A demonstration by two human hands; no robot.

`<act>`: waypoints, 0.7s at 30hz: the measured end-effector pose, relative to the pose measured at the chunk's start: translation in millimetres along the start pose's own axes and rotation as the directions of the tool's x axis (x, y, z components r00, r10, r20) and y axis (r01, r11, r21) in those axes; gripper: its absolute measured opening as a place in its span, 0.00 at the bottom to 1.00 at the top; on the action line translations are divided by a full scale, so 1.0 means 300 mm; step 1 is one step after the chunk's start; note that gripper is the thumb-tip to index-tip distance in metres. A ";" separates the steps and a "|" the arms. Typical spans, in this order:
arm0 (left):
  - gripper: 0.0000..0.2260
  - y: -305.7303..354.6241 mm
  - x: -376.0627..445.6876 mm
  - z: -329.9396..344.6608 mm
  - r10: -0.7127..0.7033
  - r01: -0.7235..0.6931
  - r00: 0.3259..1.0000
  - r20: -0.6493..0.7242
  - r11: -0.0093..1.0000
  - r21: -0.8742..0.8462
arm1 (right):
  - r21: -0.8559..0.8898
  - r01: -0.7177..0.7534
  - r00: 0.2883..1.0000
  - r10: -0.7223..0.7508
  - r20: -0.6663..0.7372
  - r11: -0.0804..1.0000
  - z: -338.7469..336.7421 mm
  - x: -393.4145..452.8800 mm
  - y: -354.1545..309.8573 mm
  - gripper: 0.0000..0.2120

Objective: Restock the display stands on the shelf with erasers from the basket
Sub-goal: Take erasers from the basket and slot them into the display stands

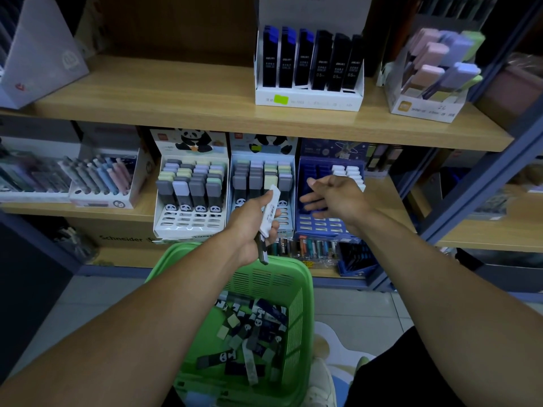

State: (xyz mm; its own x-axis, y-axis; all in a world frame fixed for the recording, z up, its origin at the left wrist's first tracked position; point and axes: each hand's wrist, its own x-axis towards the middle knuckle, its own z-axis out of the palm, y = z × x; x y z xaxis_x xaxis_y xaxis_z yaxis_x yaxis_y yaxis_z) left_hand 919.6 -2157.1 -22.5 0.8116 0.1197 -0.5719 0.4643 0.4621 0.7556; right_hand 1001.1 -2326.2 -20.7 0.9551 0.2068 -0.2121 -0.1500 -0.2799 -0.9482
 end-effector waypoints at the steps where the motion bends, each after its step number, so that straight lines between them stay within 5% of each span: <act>1: 0.14 0.000 0.005 -0.004 0.000 0.000 1.000 0.012 1.000 0.012 | 0.005 -0.009 1.000 0.009 -0.004 1.000 0.001 0.001 -0.001 0.08; 8: 0.13 0.000 0.005 -0.008 0.001 -0.005 0.998 0.059 0.997 0.071 | 0.037 -0.127 0.992 0.128 -0.007 0.991 -0.040 -0.003 -0.005 0.10; 14: 0.11 -0.004 0.001 0.001 0.019 -0.024 0.997 0.078 0.998 0.064 | 0.045 -0.038 0.985 0.045 -0.164 0.998 -0.030 0.001 -0.007 0.04; 21: 0.08 -0.003 -0.013 0.008 0.054 -0.056 0.996 0.075 0.998 0.030 | -0.065 -0.028 0.984 0.016 -0.178 0.997 -0.007 0.019 -0.012 0.02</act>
State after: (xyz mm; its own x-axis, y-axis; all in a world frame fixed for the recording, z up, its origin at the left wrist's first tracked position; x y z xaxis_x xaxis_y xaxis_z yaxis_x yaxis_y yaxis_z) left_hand 916.8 -2160.1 -20.3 0.8595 0.0784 -0.5050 0.4285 0.4280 0.7958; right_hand 1007.5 -2326.0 -18.0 0.9829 0.0324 -0.1815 -0.1593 -0.3463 -0.9245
